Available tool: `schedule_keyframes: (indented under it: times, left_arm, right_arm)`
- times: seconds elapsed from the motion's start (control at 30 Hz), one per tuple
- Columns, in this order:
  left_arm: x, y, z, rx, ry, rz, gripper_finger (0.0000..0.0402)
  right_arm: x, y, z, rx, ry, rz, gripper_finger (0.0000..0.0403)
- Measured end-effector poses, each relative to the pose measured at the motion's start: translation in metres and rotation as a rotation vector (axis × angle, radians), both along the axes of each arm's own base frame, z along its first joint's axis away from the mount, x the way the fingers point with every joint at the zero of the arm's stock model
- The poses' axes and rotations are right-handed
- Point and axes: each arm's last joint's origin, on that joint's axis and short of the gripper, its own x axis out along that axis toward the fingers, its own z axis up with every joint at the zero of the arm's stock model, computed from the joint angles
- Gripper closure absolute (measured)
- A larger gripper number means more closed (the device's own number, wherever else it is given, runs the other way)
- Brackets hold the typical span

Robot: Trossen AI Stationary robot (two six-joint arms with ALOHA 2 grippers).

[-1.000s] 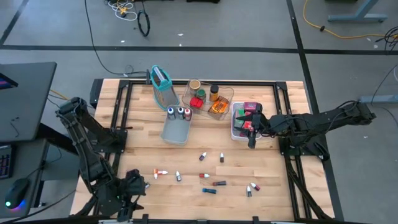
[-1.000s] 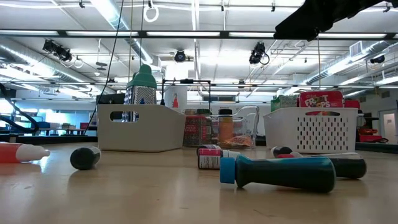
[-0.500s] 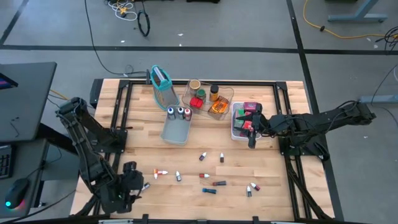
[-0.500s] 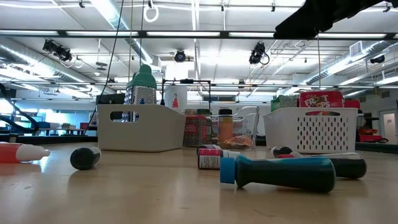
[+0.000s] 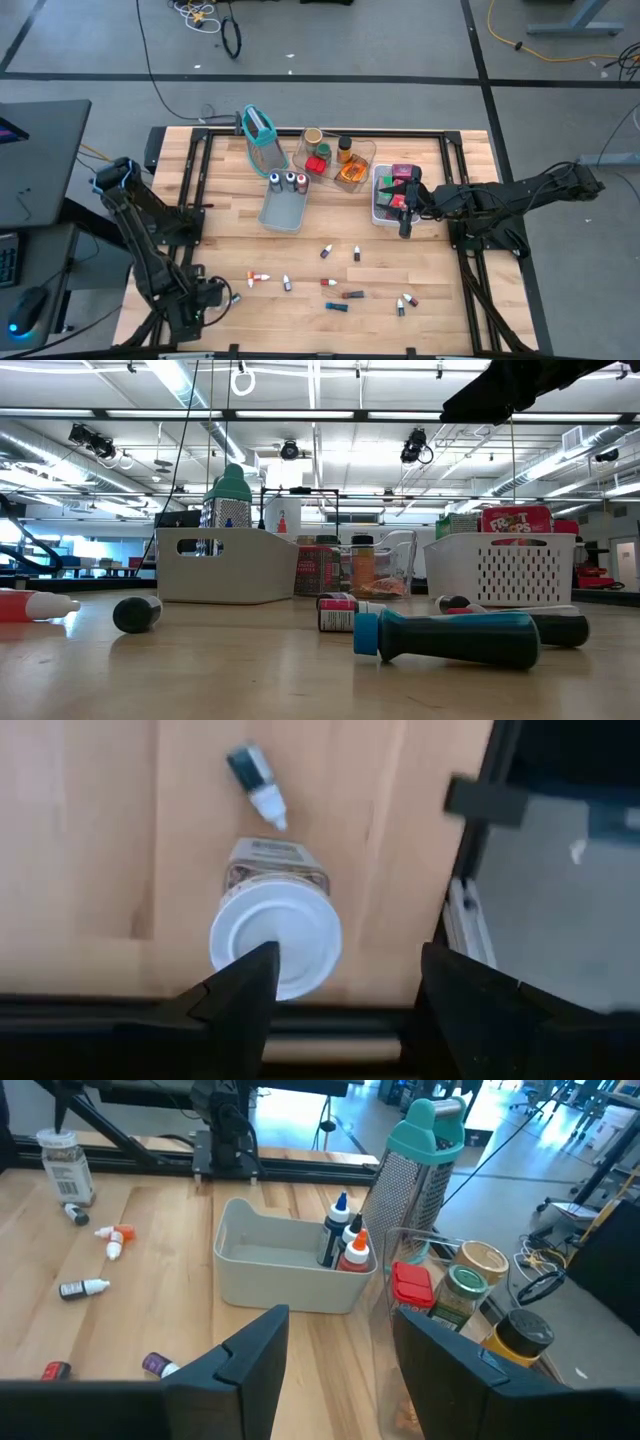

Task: Pick & Place Kitchen Items
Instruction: Put the white seasoning bottle into the transparent bin

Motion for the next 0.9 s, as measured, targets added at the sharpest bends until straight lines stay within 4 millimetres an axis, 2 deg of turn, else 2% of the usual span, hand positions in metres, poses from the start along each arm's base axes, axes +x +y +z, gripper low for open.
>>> schedule_keyframes:
  times: [0.07,0.17,0.47,0.6,0.8,0.9]
  left_arm:
    - [-0.001,0.000,-0.002,-0.014,0.009,-0.029,0.0148]
    - [0.000,0.001,-0.001,0.029,-0.075,-0.085,0.0148]
    - [0.000,0.005,-0.002,0.090,-0.130,-0.076,0.0148]
    - [0.001,0.012,-0.003,0.203,-0.180,-0.081,0.0148]
    - [0.003,0.031,-0.003,0.434,-0.256,0.001,0.0148]
    - [0.007,0.037,-0.003,0.478,-0.256,0.022,0.0148]
  right_arm:
    - [0.000,0.000,0.000,0.000,0.000,0.000,0.0209]
    - [0.000,0.000,0.000,0.000,0.000,0.000,0.0209]
    - [0.000,0.000,0.000,-0.001,0.000,0.000,0.0209]
    - [0.000,0.000,0.000,-0.002,0.000,-0.001,0.0209]
    - [0.000,0.000,0.000,-0.002,0.000,-0.001,0.0209]
    - [0.000,0.000,0.000,-0.002,0.000,-0.001,0.0209]
